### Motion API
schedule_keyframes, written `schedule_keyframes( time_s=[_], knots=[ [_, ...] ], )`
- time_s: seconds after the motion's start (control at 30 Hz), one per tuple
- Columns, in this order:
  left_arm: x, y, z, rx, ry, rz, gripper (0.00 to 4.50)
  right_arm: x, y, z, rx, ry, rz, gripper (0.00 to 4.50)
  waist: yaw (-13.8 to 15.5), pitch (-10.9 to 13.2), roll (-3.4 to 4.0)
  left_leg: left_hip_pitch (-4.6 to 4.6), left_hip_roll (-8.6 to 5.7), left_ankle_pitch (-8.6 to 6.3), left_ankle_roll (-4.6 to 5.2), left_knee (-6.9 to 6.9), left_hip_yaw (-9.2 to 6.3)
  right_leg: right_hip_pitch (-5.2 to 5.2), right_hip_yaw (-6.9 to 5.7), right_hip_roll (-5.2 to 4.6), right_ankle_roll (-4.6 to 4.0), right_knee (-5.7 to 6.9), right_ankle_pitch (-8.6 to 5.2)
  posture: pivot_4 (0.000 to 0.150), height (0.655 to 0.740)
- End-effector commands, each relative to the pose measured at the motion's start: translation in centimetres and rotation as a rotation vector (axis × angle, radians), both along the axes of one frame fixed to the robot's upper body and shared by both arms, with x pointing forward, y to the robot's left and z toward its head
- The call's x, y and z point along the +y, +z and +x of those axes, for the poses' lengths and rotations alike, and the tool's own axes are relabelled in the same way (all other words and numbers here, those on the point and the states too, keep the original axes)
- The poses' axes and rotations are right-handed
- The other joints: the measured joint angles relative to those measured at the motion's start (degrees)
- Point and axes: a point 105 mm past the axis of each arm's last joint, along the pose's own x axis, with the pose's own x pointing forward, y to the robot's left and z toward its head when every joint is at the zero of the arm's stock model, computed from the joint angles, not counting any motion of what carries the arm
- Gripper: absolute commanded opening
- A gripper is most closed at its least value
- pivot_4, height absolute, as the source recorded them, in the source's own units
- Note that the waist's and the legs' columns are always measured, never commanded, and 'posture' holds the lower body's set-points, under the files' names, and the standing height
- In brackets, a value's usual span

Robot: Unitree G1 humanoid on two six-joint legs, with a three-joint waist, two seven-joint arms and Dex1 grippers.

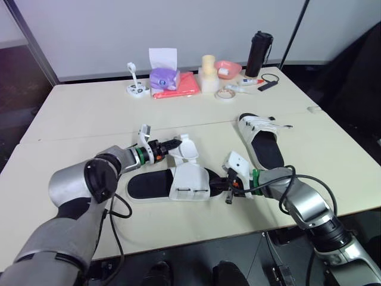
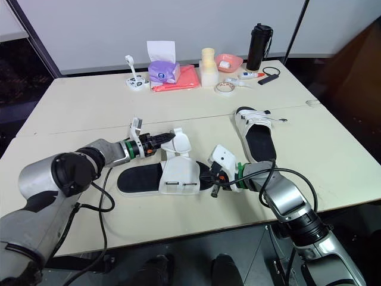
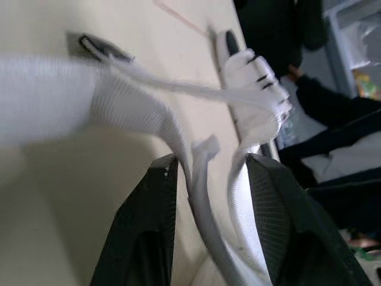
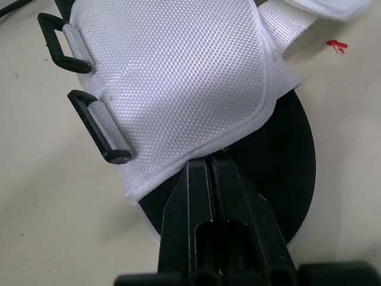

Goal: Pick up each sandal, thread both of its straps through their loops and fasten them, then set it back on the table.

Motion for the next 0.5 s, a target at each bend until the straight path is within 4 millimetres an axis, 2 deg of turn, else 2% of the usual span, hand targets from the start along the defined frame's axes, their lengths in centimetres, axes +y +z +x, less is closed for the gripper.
schedule_keyframes(
  time_s=[0.03, 0.33, 0.5],
  knots=[
    [0.8, 1.3, 0.4, -0.036, 0.022, -0.069, 1.69, 0.2, -0.9, -0.3, 0.027, 0.004, -0.021, 0.0, 0.0, 0.0, 0.0, 0.0, 0.0, 0.0, 0.0, 0.0, 0.0, 0.0, 0.0, 0.0, 0.0, 0.0, 0.0, 0.15, 0.74],
    [1.0, 1.7, 0.8, -0.068, 0.052, -0.102, 1.69, 0.2, -0.9, -0.3, 0.026, 0.005, -0.021, 0.0, 0.0, 0.0, 0.01, 0.0, 0.02, 0.0, 0.0, 0.0, -0.02, 0.01, 0.03, 0.0, -0.02, -0.01, 0.01, 0.15, 0.74],
    [-0.6, 1.8, -0.4, -0.088, 0.04, -0.101, 1.69, 0.3, -0.9, -0.3, 0.023, 0.001, -0.021, 0.0, 0.2, 0.0, 0.0, 0.0, 0.05, 0.0, -0.01, 0.01, -0.04, 0.01, 0.07, 0.0, -0.05, -0.02, 0.03, 0.15, 0.74]
  ],
)
